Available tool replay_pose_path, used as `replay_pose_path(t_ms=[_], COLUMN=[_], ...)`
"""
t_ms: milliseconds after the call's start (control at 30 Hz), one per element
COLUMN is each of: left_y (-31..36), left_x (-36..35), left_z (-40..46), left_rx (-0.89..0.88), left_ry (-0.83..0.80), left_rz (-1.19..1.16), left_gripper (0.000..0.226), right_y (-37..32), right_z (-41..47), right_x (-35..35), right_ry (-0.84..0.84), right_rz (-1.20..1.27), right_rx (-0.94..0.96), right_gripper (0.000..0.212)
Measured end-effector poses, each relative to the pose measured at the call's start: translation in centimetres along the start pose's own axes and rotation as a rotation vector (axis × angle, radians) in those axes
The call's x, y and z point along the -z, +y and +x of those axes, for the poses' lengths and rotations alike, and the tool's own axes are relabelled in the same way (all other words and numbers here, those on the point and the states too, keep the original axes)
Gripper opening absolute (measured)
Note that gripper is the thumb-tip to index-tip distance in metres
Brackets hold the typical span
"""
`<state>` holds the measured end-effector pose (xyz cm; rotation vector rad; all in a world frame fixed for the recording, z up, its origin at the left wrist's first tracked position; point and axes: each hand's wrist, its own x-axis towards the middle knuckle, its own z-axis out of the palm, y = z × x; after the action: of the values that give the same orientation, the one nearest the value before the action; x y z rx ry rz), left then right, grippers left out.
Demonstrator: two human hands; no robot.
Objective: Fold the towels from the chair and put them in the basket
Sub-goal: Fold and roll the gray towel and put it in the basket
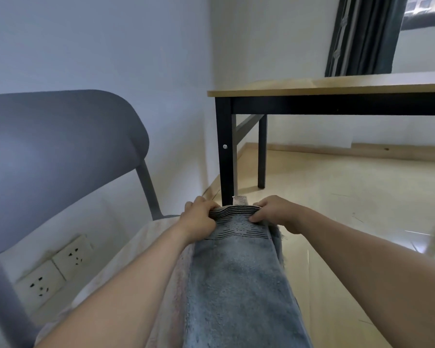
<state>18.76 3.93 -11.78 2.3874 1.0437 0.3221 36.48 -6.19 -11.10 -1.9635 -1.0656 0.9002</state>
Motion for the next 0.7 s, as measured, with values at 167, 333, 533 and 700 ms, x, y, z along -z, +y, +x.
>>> replay_pose_path(t_ms=[167,333,533,700], left_y=[-1.7,-1.7,-1.0,-1.0], left_x=[-0.4,-0.6,-0.4,-1.0], left_z=[-0.1,-1.0,-1.7,-0.9], left_rx=[-0.066,-0.143,-0.267,-0.213], left_ry=[-0.002,0.009,-0.005,-0.083], left_rz=[0.018,-0.004,0.152,0.270], left_gripper=[0.042,0.044,0.047,0.046], right_y=[0.3,-0.1,-1.5,-0.3], right_z=[0.5,0.4,-1.3,-3.4], right_x=[0.4,1.1,0.9,0.5], right_ry=[-0.139,-0.220,-0.215,-0.053], right_rz=[0.067,-0.068,-0.468,-0.262], right_rx=[0.084,0.184,0.357,0.481], right_gripper=[0.018,0.013,0.006,0.011])
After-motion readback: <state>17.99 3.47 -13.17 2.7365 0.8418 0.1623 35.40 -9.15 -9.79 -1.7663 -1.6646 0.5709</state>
